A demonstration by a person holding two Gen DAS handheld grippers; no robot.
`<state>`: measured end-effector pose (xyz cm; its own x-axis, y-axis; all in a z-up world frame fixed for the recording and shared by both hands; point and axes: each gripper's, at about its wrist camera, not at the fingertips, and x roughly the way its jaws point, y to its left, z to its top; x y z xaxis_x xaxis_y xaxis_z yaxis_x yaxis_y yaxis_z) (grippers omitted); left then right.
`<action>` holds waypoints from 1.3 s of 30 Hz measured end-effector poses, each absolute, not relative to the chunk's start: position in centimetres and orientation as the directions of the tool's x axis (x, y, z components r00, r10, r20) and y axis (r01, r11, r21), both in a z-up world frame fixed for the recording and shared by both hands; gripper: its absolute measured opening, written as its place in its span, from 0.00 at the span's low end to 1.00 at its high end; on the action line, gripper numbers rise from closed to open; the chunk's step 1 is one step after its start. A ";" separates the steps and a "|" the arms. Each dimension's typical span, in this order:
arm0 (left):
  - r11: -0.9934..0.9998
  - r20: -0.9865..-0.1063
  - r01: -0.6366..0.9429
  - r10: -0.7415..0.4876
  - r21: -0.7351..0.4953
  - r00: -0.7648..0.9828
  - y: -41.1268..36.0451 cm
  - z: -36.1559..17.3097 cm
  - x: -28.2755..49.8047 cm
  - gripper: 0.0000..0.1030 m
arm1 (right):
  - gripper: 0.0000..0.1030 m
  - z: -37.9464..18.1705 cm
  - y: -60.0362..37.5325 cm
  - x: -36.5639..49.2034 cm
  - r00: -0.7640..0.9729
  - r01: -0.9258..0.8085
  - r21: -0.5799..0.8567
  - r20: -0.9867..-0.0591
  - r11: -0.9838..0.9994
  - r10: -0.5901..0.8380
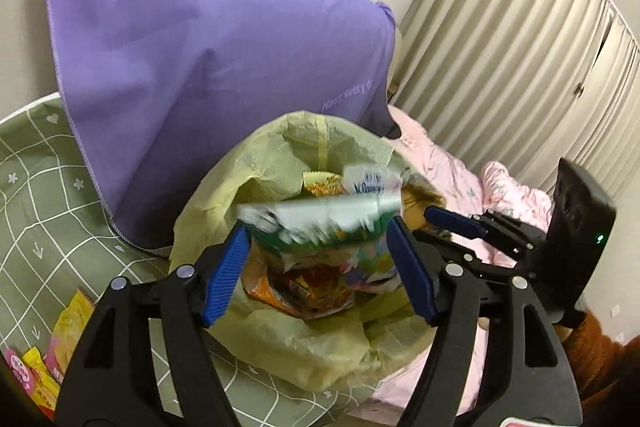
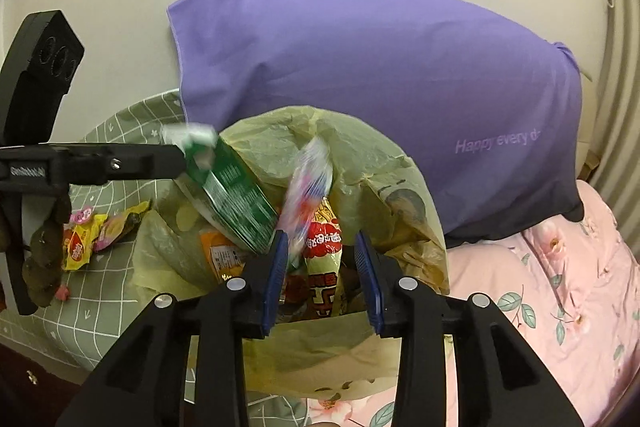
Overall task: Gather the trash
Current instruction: 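Carry the milk carton and tissue pack into the yellow trash bag and release both, then move both tools back over the table toward the remaining wrappers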
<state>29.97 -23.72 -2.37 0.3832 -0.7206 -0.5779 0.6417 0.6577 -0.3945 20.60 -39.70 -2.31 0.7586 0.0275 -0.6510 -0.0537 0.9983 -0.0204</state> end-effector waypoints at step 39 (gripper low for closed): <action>0.970 -0.681 -0.140 -0.033 -0.197 0.731 19.2 -11.1 25.6 0.68 | 0.47 -4.3 -19.9 20.9 0.689 -0.317 0.150 -0.642 0.936 0.336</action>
